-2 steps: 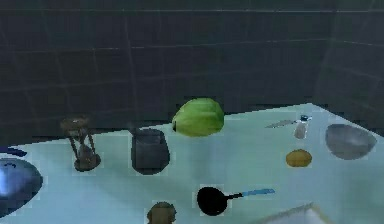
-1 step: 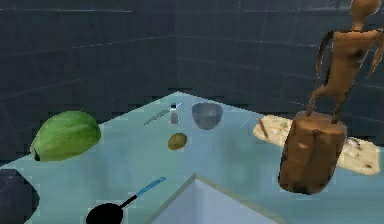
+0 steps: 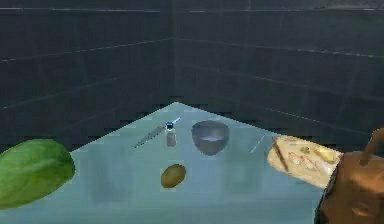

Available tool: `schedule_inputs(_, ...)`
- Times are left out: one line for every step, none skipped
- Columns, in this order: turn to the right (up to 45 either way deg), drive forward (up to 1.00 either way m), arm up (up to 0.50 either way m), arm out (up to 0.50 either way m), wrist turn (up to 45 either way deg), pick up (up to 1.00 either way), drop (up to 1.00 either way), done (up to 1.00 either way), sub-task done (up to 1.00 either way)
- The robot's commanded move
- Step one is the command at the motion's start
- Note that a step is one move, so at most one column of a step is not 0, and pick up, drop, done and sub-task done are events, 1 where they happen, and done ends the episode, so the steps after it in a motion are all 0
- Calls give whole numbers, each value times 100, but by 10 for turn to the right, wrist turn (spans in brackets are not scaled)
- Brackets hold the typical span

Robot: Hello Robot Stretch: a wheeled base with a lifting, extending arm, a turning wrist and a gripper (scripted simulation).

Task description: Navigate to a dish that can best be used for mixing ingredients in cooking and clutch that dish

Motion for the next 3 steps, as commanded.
schedule_inputs(-450, 0, 0, 0, 0, 0, 0, 0, 0)
schedule_inputs(-330, 0, 0, 0, 0, 0, 0, 0, 0)
schedule_inputs(0, 0, 50, 0, 0, 0, 0, 0, 0)
